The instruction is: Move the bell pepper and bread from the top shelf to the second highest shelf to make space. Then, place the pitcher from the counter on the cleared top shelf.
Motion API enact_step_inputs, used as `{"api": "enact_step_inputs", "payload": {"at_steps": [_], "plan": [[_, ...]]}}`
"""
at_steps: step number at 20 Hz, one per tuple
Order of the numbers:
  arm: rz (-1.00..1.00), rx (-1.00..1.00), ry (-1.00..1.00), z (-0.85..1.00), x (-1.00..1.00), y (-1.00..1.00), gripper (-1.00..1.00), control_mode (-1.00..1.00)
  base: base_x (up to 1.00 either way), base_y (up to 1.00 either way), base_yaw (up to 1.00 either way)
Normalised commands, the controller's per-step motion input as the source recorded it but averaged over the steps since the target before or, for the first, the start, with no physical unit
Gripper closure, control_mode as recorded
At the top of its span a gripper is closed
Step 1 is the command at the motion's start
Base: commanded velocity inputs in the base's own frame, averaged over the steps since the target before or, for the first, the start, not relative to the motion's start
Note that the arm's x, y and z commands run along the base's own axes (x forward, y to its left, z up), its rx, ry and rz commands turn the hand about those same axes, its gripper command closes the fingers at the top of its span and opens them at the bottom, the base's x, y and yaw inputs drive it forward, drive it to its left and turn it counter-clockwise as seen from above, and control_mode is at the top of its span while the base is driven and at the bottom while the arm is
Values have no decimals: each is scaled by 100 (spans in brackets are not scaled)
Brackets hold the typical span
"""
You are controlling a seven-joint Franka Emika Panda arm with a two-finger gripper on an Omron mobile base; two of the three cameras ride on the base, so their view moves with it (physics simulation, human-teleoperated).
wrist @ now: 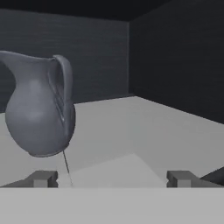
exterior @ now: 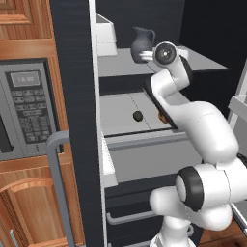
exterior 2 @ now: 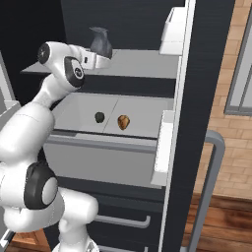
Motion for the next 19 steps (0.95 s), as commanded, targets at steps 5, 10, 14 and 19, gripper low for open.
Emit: {"api": "enact_step_inputs", "payload": {"at_steps": [5, 10, 14, 19], "plan": [[7, -4, 1, -4, -100, 0, -100, -100, 0, 0, 0], [7, 0, 0, -4, -31, -14, -100, -100, 0, 0, 0], [10, -4, 0, -9, -44, -17, -100, -100, 0, 0, 0], [10, -4, 0, -7, -39, -10, -100, -100, 0, 0, 0]]}}
